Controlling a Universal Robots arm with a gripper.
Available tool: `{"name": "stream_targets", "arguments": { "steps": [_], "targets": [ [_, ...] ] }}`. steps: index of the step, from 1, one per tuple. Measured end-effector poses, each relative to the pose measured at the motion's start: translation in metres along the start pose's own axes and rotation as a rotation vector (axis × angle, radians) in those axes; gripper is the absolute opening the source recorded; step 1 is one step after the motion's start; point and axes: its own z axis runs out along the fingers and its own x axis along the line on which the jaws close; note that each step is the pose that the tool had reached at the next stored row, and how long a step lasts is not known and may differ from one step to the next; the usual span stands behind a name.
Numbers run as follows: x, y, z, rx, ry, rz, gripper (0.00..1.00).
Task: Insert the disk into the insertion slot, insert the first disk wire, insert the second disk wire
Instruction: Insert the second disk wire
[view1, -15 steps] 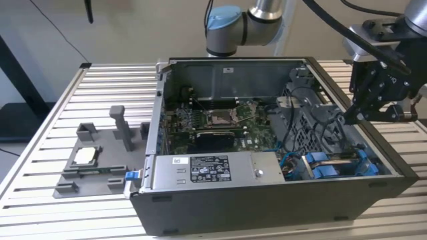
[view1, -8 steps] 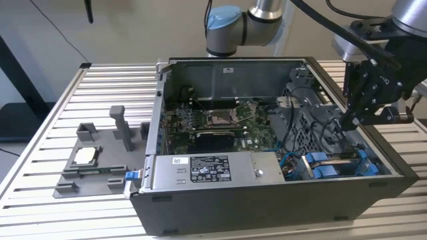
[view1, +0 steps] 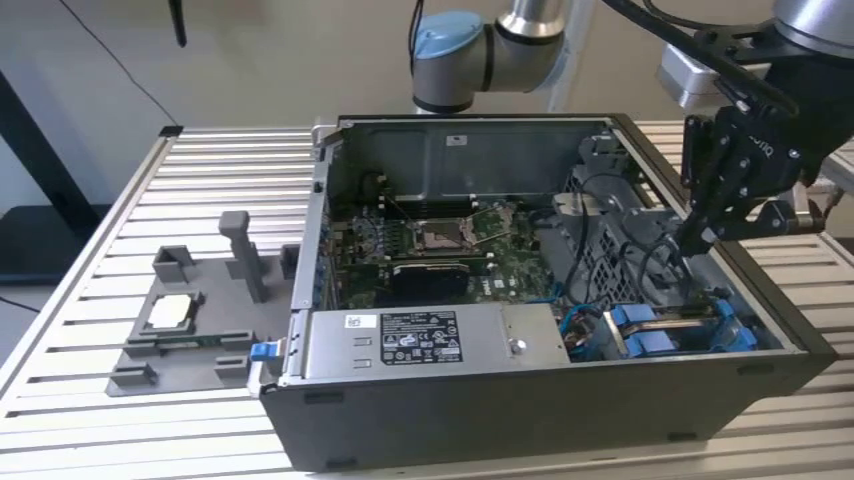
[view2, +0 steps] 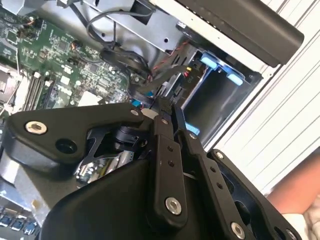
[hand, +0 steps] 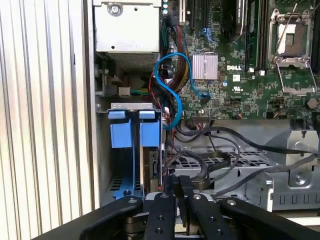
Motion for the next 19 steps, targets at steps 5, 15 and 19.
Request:
{"name": "stream_targets", "arguments": {
  "steps": [5, 15, 19],
  "targets": [
    [-0.0075, 0.0061, -0.0004, -0.0004, 0.0018, -0.005, 0.16],
    [-0.0059, 0.0228, -0.0010, -0.0001, 0.0198, -0.020, 0.16],
    [-0.0024, 0.0256, -0.0013, 0.0045, 0.0386, -0.021, 0.16]
  ]
}}
